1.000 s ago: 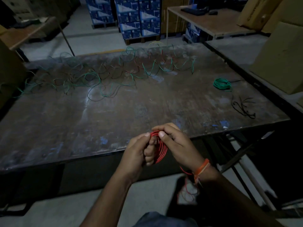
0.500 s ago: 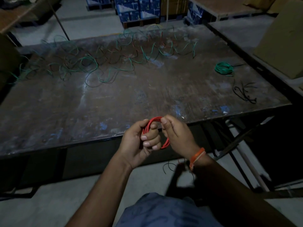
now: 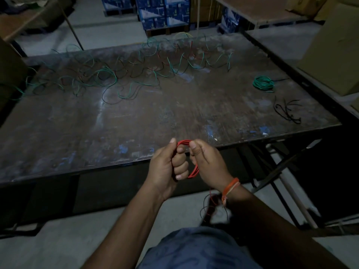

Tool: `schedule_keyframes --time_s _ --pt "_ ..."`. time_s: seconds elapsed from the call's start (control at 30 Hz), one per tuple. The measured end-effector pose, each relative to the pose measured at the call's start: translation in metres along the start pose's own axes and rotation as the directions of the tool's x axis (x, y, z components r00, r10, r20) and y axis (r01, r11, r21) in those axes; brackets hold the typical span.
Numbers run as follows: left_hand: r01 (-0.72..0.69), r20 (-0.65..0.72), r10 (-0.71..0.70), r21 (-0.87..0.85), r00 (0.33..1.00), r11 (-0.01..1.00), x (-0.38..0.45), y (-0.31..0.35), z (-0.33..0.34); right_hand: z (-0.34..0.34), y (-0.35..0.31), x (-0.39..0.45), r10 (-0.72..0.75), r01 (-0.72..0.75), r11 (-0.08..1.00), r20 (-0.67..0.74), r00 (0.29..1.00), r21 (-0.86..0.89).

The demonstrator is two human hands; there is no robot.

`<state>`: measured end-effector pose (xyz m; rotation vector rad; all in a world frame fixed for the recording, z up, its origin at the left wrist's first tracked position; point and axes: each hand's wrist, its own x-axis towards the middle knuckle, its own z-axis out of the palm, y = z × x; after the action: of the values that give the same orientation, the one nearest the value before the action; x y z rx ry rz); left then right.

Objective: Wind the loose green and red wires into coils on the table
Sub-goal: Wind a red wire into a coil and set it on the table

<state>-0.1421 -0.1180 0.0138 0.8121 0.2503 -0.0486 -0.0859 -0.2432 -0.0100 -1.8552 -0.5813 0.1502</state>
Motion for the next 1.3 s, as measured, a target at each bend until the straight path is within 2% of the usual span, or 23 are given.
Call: schedule_keyframes --time_s 0.13,0.27,0.43,0.6,0.73,0.97,1.3 --pt "0.089 0.075 -0.076 -0.187 0.994 0.978 -0.001 -0.002 -0.003 0.003 0.002 0.0 0.038 -0.037 0.999 -0.056 0.998 0.016" --pt "0.091 0.152 -0.047 -0.299 0.987 0.95 -0.008 -0.006 -0.002 0.006 0.008 0.001 0.127 -0.12 0.987 -0.062 0.99 0.106" --pt "0.03 0.166 0.022 -0.305 0.986 0.952 -0.009 -0.01 -0.004 0.014 0.005 0.001 0.167 -0.155 0.97 -0.05 0.985 0.189" --pt "0.079 0.195 -0.015 -0.327 0.981 0.942 -0.01 -0.013 -0.014 0.016 0.004 -0.003 0.168 -0.162 0.972 -0.022 0.986 0.172" --pt "0.128 0.162 -0.076 -0.339 0.984 0.932 -0.012 -0.01 -0.017 0.015 0.0 -0.008 0.115 -0.113 0.987 -0.011 0.993 0.117" --pt "0.169 0.237 -0.086 -0.358 0.968 0.918 -0.009 -0.009 -0.018 0.01 0.003 -0.006 0.135 -0.134 0.984 -0.001 0.991 0.115" --pt "0.177 0.27 -0.084 -0.342 0.959 0.923 -0.006 -0.014 -0.017 0.015 0.017 -0.002 0.241 -0.243 0.927 0.045 0.97 0.287"
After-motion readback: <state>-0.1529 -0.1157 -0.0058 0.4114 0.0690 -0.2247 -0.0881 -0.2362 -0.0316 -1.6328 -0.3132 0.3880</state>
